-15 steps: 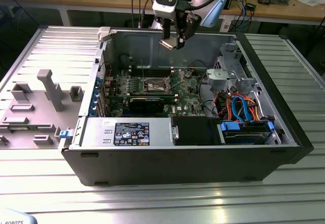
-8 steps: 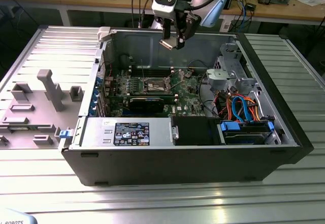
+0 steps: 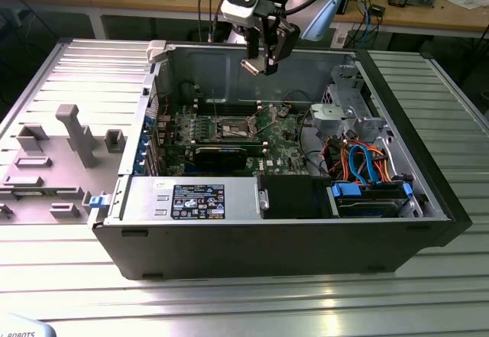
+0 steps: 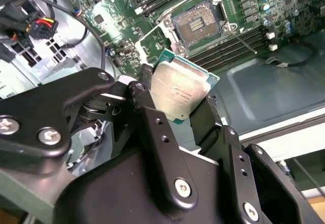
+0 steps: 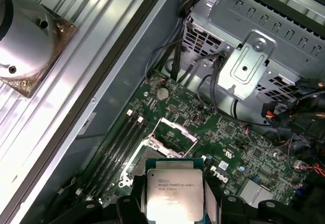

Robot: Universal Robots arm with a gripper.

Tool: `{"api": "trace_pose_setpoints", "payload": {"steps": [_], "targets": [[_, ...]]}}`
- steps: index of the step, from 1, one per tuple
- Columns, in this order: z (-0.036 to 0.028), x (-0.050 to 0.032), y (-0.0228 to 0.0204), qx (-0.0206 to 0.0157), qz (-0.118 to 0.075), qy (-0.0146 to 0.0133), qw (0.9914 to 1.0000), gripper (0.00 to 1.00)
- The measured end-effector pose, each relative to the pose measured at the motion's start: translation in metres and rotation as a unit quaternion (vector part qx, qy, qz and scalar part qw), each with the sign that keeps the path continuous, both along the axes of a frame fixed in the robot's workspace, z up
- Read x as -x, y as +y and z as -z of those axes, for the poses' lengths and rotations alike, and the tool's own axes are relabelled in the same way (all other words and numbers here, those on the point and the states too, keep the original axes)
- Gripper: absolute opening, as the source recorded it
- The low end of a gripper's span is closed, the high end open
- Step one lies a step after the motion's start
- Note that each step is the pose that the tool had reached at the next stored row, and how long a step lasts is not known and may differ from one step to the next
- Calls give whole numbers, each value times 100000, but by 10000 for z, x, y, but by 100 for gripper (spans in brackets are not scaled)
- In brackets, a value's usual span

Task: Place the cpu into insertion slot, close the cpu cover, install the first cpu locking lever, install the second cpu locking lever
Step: 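Place the cpu into insertion slot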

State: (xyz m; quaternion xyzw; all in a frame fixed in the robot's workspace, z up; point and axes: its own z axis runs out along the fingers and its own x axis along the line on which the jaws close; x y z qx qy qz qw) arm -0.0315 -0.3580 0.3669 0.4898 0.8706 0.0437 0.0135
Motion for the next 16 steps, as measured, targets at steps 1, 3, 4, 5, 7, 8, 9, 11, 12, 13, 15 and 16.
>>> {"api": "trace_pose_setpoints", "payload": {"steps": [1, 3, 4, 5, 7, 8, 9, 11, 12, 13, 15, 16], "targets": [[0, 1, 0, 2, 544, -1, 99999, 54], [0, 1, 0, 1, 811, 1, 99997, 54], [0, 1, 0, 1, 819, -1, 99997, 54], [0, 1, 0, 4, 822, 1, 99997, 54], [0, 1, 0, 4, 831, -1, 99997, 54], [0, 1, 0, 2, 833, 0, 99997, 54], [0, 1, 0, 2, 838, 2, 99996, 54], [0, 1, 0, 1, 845, -2, 99996, 54], [0, 1, 0, 4, 861, 1, 99996, 54], [0, 1, 0, 2, 888, 1, 99996, 54], [0, 1, 0, 1, 1210, 0, 99993, 54], [0, 1, 0, 3, 1664, -1, 99986, 54]]}}
